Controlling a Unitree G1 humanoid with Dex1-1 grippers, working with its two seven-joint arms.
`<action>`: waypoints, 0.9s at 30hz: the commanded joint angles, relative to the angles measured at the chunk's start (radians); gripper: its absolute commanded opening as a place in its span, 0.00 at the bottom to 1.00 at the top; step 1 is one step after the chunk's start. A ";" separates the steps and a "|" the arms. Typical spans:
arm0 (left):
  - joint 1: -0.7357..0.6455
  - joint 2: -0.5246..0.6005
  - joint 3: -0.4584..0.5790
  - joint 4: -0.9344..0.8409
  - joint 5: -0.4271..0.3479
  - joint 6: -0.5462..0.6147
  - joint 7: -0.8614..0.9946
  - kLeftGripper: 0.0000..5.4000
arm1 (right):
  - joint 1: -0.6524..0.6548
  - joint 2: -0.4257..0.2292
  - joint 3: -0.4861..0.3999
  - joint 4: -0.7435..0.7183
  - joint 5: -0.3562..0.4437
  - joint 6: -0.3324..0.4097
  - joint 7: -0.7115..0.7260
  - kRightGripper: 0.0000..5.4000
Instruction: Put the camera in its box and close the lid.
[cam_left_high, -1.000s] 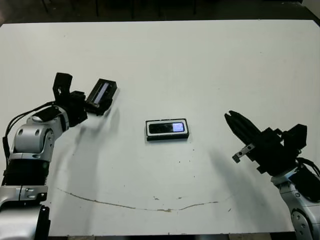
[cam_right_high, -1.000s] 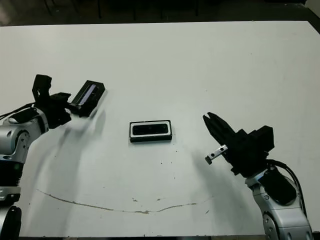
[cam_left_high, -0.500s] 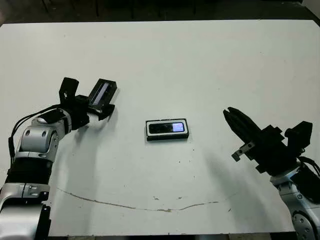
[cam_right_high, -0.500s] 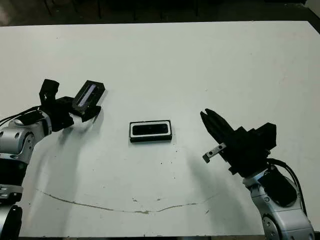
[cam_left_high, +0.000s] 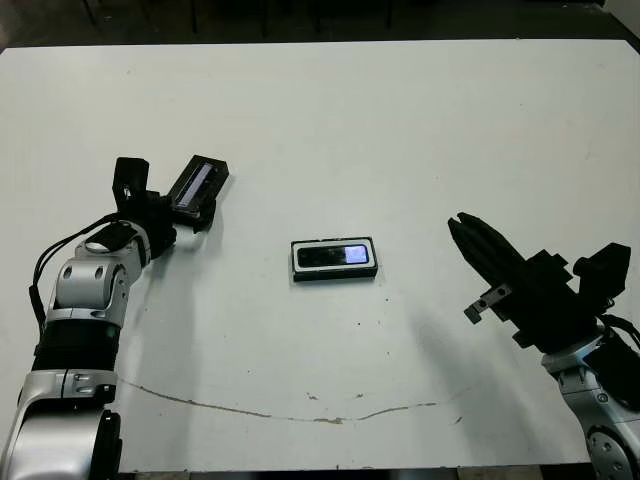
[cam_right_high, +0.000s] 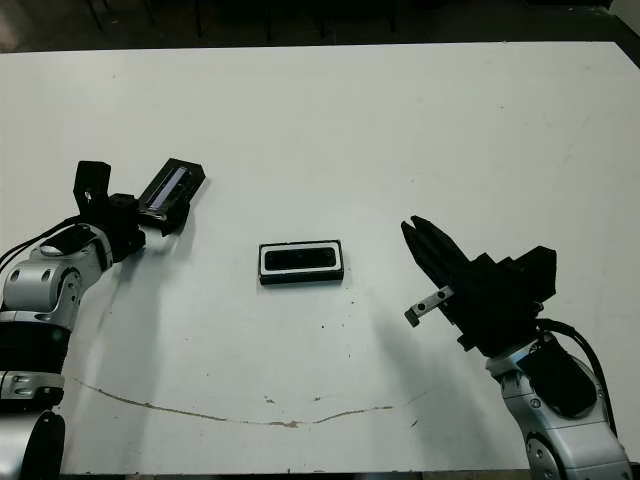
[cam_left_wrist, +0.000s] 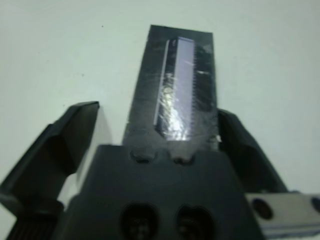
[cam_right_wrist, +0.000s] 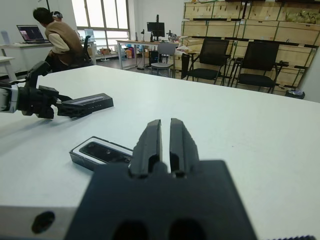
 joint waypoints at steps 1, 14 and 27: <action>0.039 0.009 -0.007 -0.003 0.006 0.038 -0.005 0.74 | 0.021 -0.004 -0.007 0.001 0.010 0.013 0.002 0.00; 0.064 0.015 -0.006 -0.067 -0.018 0.066 -0.051 0.52 | 0.047 -0.004 -0.009 -0.008 -0.004 0.032 -0.025 0.00; 0.210 0.052 0.090 -0.447 -0.147 0.022 -0.139 0.52 | 0.050 0.022 -0.018 0.000 0.028 0.046 -0.050 0.00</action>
